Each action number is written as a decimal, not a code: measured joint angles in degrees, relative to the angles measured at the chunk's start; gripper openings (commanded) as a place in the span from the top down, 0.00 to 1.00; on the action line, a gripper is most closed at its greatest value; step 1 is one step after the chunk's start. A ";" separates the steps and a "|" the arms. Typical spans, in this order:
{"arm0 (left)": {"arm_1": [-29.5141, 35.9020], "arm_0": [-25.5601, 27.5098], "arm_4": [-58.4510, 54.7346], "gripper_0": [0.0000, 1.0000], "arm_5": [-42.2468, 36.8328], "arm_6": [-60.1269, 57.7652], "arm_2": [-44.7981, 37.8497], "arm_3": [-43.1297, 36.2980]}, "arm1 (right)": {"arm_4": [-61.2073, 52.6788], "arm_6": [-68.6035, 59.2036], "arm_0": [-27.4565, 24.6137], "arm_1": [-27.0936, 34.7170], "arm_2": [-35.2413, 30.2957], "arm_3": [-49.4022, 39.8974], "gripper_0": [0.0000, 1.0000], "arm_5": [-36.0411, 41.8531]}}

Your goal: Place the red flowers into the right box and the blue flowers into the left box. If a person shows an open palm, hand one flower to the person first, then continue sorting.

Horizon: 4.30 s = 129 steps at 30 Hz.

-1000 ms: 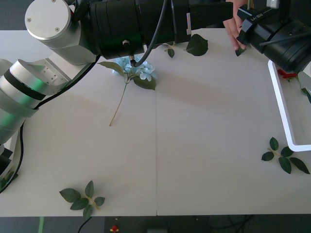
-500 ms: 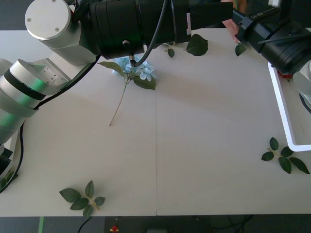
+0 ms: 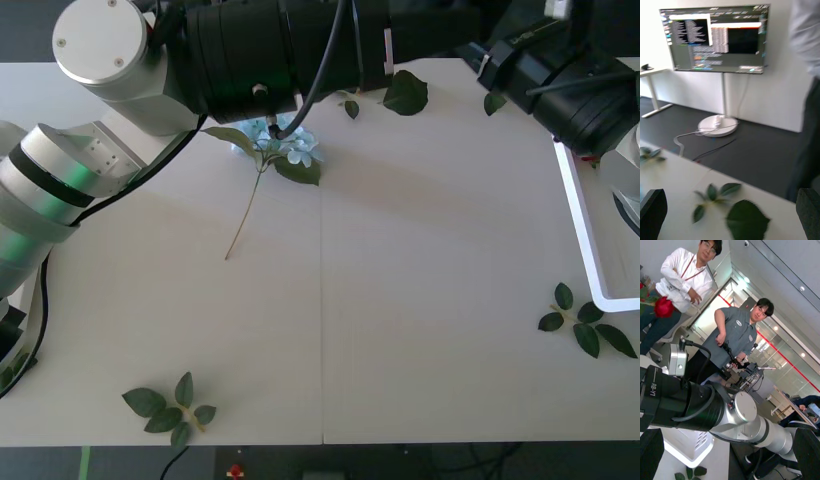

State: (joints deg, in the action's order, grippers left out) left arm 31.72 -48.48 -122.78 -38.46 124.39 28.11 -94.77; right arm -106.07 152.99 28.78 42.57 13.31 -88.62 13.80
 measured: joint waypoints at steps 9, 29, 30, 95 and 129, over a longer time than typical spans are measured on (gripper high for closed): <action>3.93 -0.04 -0.56 0.00 -0.03 0.00 0.13 -0.01 | -9.20 0.02 -0.18 2.81 -4.97 -0.07 0.00 22.75; 30.17 -5.86 3.06 0.00 -6.81 -23.08 13.25 0.76 | -26.54 -6.32 -23.25 17.38 -25.13 -16.62 0.00 53.69; 30.42 -6.98 3.03 0.00 -6.75 -23.25 15.33 1.31 | -26.56 -6.45 -24.08 17.38 -26.17 -17.42 0.00 54.39; -5.06 -2.63 80.71 0.00 -16.91 -57.34 12.53 33.46 | -30.72 -6.45 -29.42 17.38 -29.40 -26.13 0.00 55.28; -4.91 -2.57 84.23 1.00 -11.78 -57.17 7.81 29.56 | -30.72 -6.45 -29.42 17.38 -29.40 -26.13 0.00 55.28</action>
State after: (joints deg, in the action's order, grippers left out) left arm 26.81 -51.05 -38.55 -50.24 67.21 35.91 -65.21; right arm -136.80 146.54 -0.64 59.95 -16.09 -114.75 69.07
